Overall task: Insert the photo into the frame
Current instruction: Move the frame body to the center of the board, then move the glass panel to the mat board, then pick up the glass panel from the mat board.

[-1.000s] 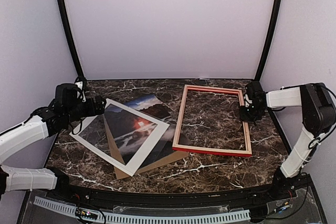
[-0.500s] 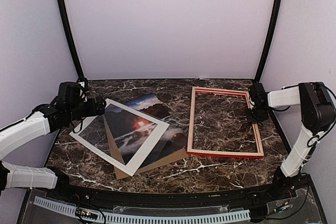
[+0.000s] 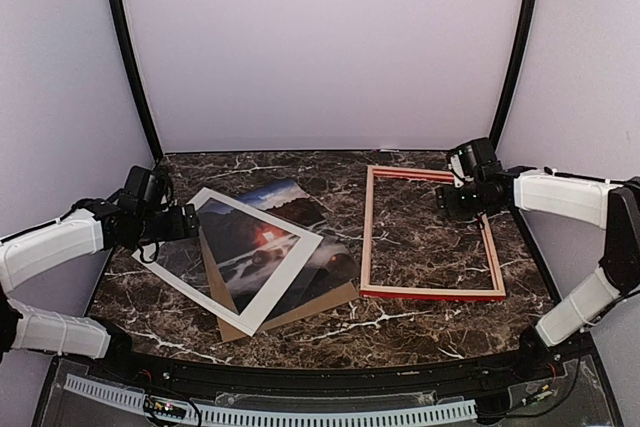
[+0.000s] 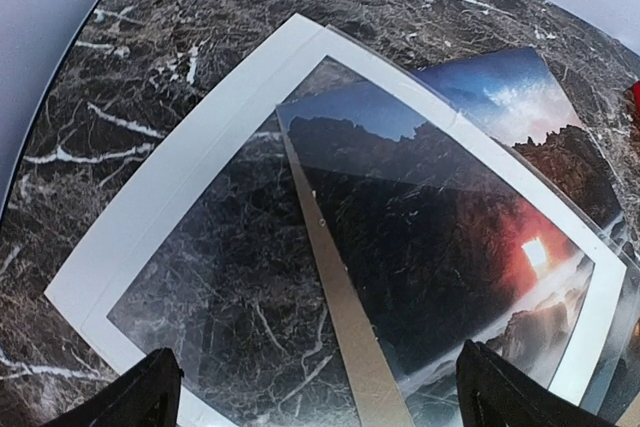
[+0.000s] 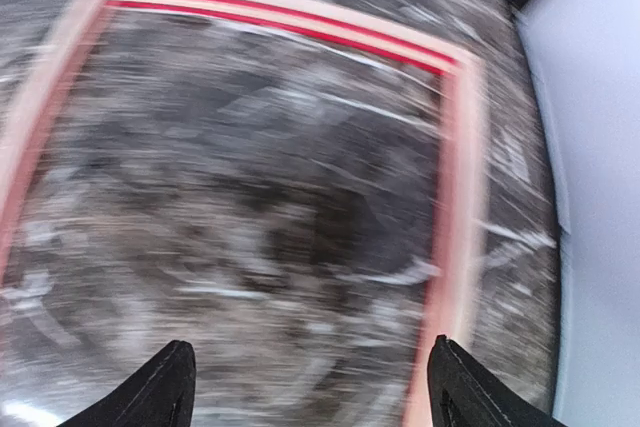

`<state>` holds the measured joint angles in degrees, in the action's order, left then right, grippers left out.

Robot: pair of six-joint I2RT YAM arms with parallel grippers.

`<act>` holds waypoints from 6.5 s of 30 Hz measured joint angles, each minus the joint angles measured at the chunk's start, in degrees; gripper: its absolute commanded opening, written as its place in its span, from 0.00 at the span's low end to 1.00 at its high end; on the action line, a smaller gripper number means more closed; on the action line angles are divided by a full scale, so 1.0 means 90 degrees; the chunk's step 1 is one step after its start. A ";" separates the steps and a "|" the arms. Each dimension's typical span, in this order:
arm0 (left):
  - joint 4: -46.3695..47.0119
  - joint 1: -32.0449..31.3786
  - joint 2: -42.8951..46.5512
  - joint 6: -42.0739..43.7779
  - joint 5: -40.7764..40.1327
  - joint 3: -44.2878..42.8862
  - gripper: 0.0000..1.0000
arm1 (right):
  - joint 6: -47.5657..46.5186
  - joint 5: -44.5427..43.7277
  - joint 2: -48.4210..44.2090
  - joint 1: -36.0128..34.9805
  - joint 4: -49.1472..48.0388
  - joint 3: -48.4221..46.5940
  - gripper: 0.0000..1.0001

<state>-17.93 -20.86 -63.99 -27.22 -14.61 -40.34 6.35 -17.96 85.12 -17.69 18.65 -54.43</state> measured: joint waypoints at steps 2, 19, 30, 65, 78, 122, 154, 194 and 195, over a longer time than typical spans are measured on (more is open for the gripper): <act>-0.0112 0.0000 -0.0010 -0.0165 0.0027 0.0034 0.99 | 0.0049 0.0367 -0.0078 -0.0559 -0.0187 -0.0041 0.82; -0.0340 0.0119 0.0097 -0.1350 0.0697 0.1212 0.98 | 0.0299 0.2603 0.3599 -0.3055 -0.0491 -0.3123 0.75; 0.0012 0.0546 0.0216 -0.1603 0.1324 0.1800 0.96 | 0.0308 0.3167 0.4826 -0.3174 0.0007 -0.4503 0.64; 0.2035 0.0585 -0.0119 -0.1651 0.1700 0.2242 0.88 | 0.1967 0.4743 0.3334 -0.2900 -0.1311 -0.1763 0.34; 0.1819 0.0585 0.0039 -0.1569 0.1790 0.2239 0.94 | 0.2081 0.4391 0.3004 -0.2863 -0.0971 -0.1484 0.47; 0.2720 0.0165 0.0070 -0.2208 0.1858 0.2637 0.82 | 0.2863 0.5855 0.2467 -0.2686 -0.1569 -0.0709 0.24; 0.2858 0.0085 0.0168 -0.2198 0.2055 0.2749 0.80 | 0.3572 0.6836 0.2866 -0.2912 -0.2577 -0.0663 0.29; 0.4090 0.0036 0.0908 -0.1117 0.3711 0.2747 0.99 | 0.2851 0.7529 0.1120 -0.2404 -0.2516 -0.0719 0.00; 0.4155 0.0036 0.0814 -0.1105 0.3779 0.2739 0.99 | 0.2849 0.7555 0.1054 -0.2402 -0.2523 -0.0712 0.00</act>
<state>19.46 -20.53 -56.66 -37.17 19.40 -15.68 31.99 50.04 94.61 -39.31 -4.05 -60.84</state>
